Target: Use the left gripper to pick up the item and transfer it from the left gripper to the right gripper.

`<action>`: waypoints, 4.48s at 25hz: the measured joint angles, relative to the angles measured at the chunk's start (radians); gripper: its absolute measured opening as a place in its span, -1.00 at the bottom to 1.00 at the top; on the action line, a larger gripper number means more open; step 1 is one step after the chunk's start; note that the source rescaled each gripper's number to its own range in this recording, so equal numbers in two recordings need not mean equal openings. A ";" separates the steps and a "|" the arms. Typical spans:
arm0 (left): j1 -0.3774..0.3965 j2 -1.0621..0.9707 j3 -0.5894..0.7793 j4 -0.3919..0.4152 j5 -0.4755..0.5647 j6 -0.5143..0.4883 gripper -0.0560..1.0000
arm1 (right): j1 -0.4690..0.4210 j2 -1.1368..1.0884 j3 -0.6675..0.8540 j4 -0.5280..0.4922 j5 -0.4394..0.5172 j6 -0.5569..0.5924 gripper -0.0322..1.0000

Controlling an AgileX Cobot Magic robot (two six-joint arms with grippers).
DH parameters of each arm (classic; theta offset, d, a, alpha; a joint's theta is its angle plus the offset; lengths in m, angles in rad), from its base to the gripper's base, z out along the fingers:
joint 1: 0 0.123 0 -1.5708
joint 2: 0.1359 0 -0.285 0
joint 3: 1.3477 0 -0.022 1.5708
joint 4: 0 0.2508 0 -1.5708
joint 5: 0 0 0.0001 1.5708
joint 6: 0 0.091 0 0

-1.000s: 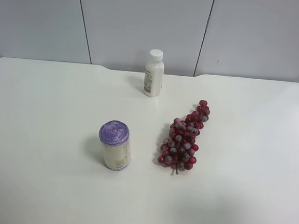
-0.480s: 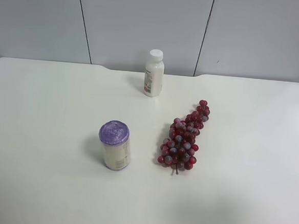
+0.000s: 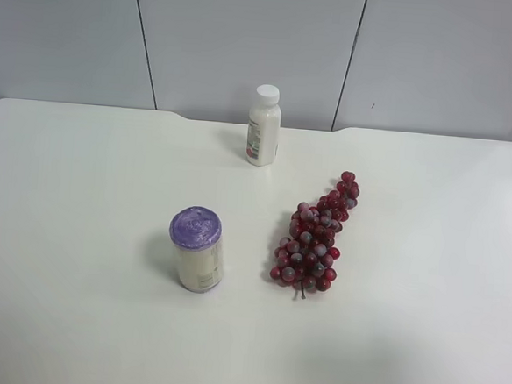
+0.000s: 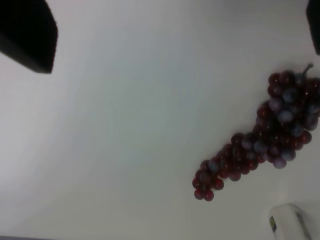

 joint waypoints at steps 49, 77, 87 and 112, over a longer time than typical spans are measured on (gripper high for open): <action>-0.799 1.386 -0.483 0.155 -0.139 -0.064 1.00 | 0.000 0.000 0.000 0.000 0.000 0.000 1.00; -0.878 1.655 -0.565 0.135 -0.307 -0.078 1.00 | 0.000 0.000 0.000 0.000 0.000 0.003 1.00; -0.878 1.685 -0.565 0.181 -0.343 -0.078 1.00 | 0.000 0.000 0.000 0.000 0.000 0.003 1.00; -0.878 1.739 -0.565 0.218 -0.317 -0.079 -0.33 | 0.000 0.000 0.000 0.000 0.000 0.004 1.00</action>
